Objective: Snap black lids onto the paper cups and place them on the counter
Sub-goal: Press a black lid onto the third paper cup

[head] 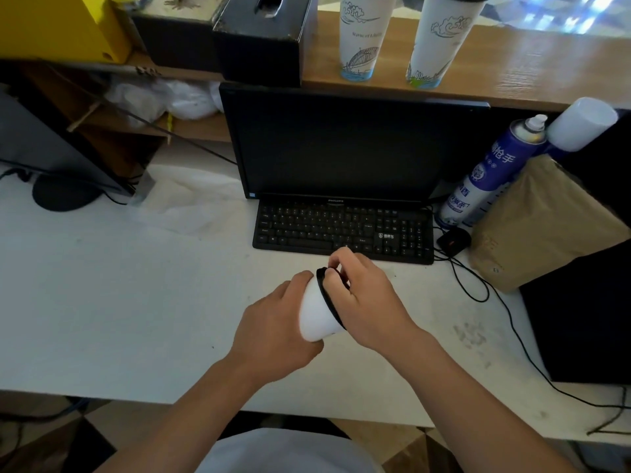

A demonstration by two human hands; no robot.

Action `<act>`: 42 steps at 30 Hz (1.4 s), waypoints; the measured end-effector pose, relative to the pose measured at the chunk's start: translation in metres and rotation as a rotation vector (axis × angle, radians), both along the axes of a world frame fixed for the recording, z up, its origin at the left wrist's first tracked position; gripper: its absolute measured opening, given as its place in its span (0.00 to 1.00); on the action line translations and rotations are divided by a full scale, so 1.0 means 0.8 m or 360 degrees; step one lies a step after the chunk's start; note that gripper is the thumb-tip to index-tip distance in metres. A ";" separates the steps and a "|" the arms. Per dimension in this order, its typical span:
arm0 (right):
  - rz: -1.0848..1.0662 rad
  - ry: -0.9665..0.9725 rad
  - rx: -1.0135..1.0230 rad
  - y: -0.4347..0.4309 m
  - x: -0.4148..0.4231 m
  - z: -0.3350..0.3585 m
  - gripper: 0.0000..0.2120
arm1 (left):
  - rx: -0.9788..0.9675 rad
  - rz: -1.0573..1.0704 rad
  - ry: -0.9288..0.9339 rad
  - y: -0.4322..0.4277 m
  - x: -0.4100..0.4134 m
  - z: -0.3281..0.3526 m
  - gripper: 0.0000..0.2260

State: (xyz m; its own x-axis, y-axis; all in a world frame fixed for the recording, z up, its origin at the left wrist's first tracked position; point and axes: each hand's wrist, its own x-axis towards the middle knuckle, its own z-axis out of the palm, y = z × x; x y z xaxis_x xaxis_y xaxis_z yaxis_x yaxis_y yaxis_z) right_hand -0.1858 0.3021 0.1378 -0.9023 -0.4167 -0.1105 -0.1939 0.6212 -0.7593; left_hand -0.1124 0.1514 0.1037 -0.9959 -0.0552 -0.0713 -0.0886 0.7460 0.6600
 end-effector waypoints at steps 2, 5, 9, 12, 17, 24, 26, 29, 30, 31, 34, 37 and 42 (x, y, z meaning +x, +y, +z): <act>0.0093 0.0071 0.0003 0.002 0.002 0.007 0.05 | 0.0163 -0.0042 -0.0163 -0.008 0.000 0.003 0.37; 0.0222 0.0187 0.0013 0.006 0.005 0.019 0.07 | 0.0318 -0.0079 -0.0288 -0.011 -0.002 0.012 0.37; 0.0359 0.0350 0.0043 0.012 0.002 0.039 0.16 | 0.0509 -0.0143 -0.0383 -0.014 -0.006 0.021 0.35; 0.0524 0.0396 0.0025 0.017 -0.001 0.049 0.16 | 0.0722 -0.0281 -0.0411 -0.017 -0.011 0.028 0.34; 0.0657 0.0412 -0.0045 0.022 -0.002 0.054 0.13 | 0.1027 -0.0525 -0.0695 -0.029 -0.019 0.034 0.28; 0.0551 0.0086 -0.0137 0.021 0.002 0.038 0.08 | 0.1684 -0.0703 -0.1406 -0.033 -0.024 0.020 0.22; 0.0317 -0.0090 -0.0088 0.022 -0.004 0.028 0.07 | 0.1240 -0.0422 -0.1093 -0.029 -0.019 0.017 0.23; -0.0100 -0.0387 -0.0016 0.022 -0.014 0.014 0.09 | 0.0337 -0.0213 -0.0467 -0.023 -0.003 0.012 0.31; -0.0216 -0.0517 -0.0024 0.021 -0.015 0.010 0.09 | 0.0079 -0.0223 -0.0315 -0.022 0.003 0.008 0.34; -0.0299 -0.0618 -0.0037 0.020 -0.016 0.008 0.10 | -0.0155 -0.0227 -0.0180 -0.022 0.008 0.001 0.35; -0.0458 -0.0724 -0.0092 0.008 -0.011 0.004 0.10 | -0.0360 -0.0153 0.0002 -0.029 0.011 -0.014 0.35; -0.0511 -0.0616 -0.0068 -0.007 -0.002 0.008 0.10 | -0.0165 -0.0136 -0.0108 -0.041 0.012 -0.009 0.33; -0.0389 -0.0271 -0.0113 -0.045 0.013 0.028 0.09 | 0.0467 -0.0130 -0.0448 -0.086 0.016 0.007 0.29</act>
State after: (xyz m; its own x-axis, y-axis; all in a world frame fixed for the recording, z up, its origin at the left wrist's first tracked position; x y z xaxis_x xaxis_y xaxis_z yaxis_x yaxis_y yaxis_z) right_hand -0.1750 0.2665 0.1600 -0.9478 -0.2017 -0.2471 0.0885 0.5779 -0.8113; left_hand -0.0998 0.0829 0.1094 -0.9355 0.0862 -0.3427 -0.2446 0.5418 0.8041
